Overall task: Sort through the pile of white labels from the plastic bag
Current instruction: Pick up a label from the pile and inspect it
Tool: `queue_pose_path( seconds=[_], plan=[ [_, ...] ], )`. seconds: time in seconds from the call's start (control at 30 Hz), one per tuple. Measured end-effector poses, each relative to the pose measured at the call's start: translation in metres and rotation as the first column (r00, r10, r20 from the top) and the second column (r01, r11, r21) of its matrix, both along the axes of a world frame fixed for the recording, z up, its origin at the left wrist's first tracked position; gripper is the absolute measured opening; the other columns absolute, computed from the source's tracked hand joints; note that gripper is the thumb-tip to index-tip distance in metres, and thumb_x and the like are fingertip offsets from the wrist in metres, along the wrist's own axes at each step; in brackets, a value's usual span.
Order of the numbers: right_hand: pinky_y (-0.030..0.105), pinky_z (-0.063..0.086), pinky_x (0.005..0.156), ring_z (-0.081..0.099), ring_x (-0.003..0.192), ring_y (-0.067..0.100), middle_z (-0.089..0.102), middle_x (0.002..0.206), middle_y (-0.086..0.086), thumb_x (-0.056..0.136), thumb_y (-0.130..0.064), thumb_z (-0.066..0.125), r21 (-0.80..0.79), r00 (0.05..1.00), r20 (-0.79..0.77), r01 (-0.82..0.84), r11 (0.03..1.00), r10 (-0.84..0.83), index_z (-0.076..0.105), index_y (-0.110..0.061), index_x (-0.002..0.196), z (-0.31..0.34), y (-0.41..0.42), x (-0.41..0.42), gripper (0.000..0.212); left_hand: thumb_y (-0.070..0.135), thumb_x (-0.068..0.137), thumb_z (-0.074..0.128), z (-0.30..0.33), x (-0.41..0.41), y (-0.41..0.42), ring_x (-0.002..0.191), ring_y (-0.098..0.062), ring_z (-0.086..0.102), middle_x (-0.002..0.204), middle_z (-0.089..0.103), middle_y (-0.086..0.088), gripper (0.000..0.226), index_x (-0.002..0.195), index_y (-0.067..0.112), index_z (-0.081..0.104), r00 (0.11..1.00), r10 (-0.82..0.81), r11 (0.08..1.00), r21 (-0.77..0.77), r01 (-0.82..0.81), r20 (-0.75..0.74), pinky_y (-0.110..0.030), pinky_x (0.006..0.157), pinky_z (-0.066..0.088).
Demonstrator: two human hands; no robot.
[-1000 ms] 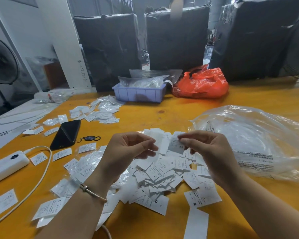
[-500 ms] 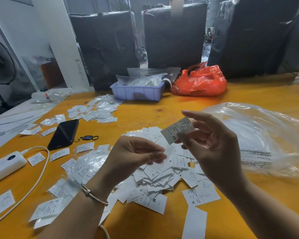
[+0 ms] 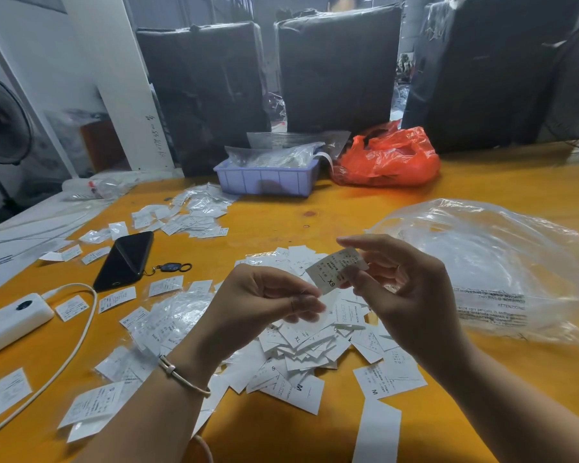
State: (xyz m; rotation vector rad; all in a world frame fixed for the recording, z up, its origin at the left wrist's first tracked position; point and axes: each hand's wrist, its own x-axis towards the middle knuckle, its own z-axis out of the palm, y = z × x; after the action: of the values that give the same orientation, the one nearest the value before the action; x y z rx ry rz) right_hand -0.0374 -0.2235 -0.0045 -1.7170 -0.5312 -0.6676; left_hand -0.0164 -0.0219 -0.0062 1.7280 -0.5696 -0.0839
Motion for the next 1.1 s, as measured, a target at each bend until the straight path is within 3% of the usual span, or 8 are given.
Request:
queue_pose_path(
  seconds=[0.2, 0.4, 0.5, 0.63, 0.83, 1.0, 1.1],
  plan=[
    [0.029, 0.056, 0.056, 0.069, 0.067, 0.006, 0.073, 0.079, -0.005, 0.080, -0.002, 0.064, -0.085, 1.000, 0.014, 0.013, 0.996, -0.012, 0.074, -0.018, 0.093, -0.002, -0.004, 0.003, 0.023, 0.020, 0.081, 0.073, 0.000, 0.002, 0.002, 0.076, -0.024, 0.075, 0.086, 0.078, -0.010, 0.018, 0.092, 0.008, 0.078, 0.999, -0.018, 0.999, 0.033, 0.020, -0.047, -0.022, 0.061, 0.055],
    [0.024, 0.053, 0.053, 0.067, 0.061, 0.010, 0.070, 0.071, -0.011, 0.073, -0.002, 0.060, -0.166, 0.999, 0.033, 0.016, 0.986, -0.011, 0.074, -0.018, 0.081, -0.003, -0.004, 0.005, 0.023, 0.023, 0.084, 0.071, -0.001, 0.001, 0.001, 0.076, -0.021, 0.075, 0.084, 0.078, -0.008, 0.020, 0.090, 0.006, 0.078, 0.996, -0.031, 0.997, 0.065, 0.036, -0.079, -0.020, 0.061, 0.053],
    [0.028, 0.054, 0.052, 0.066, 0.060, 0.012, 0.070, 0.068, -0.009, 0.072, -0.002, 0.060, -0.170, 1.000, 0.030, 0.003, 0.985, 0.002, 0.073, -0.018, 0.079, -0.003, -0.005, 0.005, 0.022, 0.024, 0.087, 0.069, -0.001, 0.002, 0.000, 0.078, -0.023, 0.075, 0.086, 0.078, -0.007, 0.020, 0.091, 0.007, 0.078, 0.996, -0.030, 0.996, 0.076, 0.036, -0.085, -0.021, 0.062, 0.055],
    [0.037, 0.052, 0.050, 0.063, 0.057, 0.015, 0.068, 0.064, -0.005, 0.075, -0.007, 0.060, -0.164, 1.000, 0.004, 0.003, 0.986, -0.003, 0.073, -0.011, 0.076, -0.003, -0.007, 0.005, 0.013, 0.025, 0.086, 0.069, -0.001, 0.003, 0.001, 0.078, -0.024, 0.075, 0.087, 0.078, -0.008, 0.020, 0.092, 0.008, 0.078, 0.996, -0.001, 0.998, 0.055, 0.006, -0.090, -0.021, 0.061, 0.055],
    [0.044, 0.045, 0.043, 0.055, 0.049, 0.019, 0.062, 0.054, -0.004, 0.073, -0.013, 0.058, -0.266, 0.998, -0.054, 0.022, 0.964, -0.038, 0.073, -0.014, 0.071, -0.006, -0.007, 0.009, 0.015, 0.030, 0.084, 0.068, -0.002, 0.003, 0.001, 0.074, -0.020, 0.075, 0.084, 0.078, -0.005, 0.025, 0.093, 0.008, 0.078, 0.996, 0.012, 0.996, 0.092, -0.003, -0.089, -0.019, 0.059, 0.054],
    [0.033, 0.037, 0.040, 0.048, 0.045, 0.014, 0.058, 0.050, -0.006, 0.071, -0.015, 0.055, -0.332, 0.993, -0.118, -0.025, 0.943, -0.015, 0.071, -0.018, 0.067, -0.008, -0.007, 0.011, 0.017, 0.030, 0.081, 0.069, -0.004, 0.003, 0.000, 0.074, -0.020, 0.075, 0.081, 0.078, -0.005, 0.026, 0.092, 0.009, 0.078, 0.996, 0.017, 0.992, 0.124, -0.006, -0.088, -0.021, 0.059, 0.055],
    [0.039, 0.042, 0.040, 0.052, 0.047, 0.017, 0.061, 0.052, -0.007, 0.070, -0.017, 0.054, -0.313, 0.981, -0.193, -0.057, 0.948, -0.004, 0.072, -0.019, 0.066, -0.009, -0.008, 0.013, 0.019, 0.027, 0.082, 0.069, -0.003, 0.003, -0.001, 0.075, -0.021, 0.075, 0.082, 0.078, -0.006, 0.023, 0.094, 0.008, 0.077, 0.995, 0.011, 0.990, 0.141, 0.002, -0.095, -0.021, 0.060, 0.056]
  ],
)
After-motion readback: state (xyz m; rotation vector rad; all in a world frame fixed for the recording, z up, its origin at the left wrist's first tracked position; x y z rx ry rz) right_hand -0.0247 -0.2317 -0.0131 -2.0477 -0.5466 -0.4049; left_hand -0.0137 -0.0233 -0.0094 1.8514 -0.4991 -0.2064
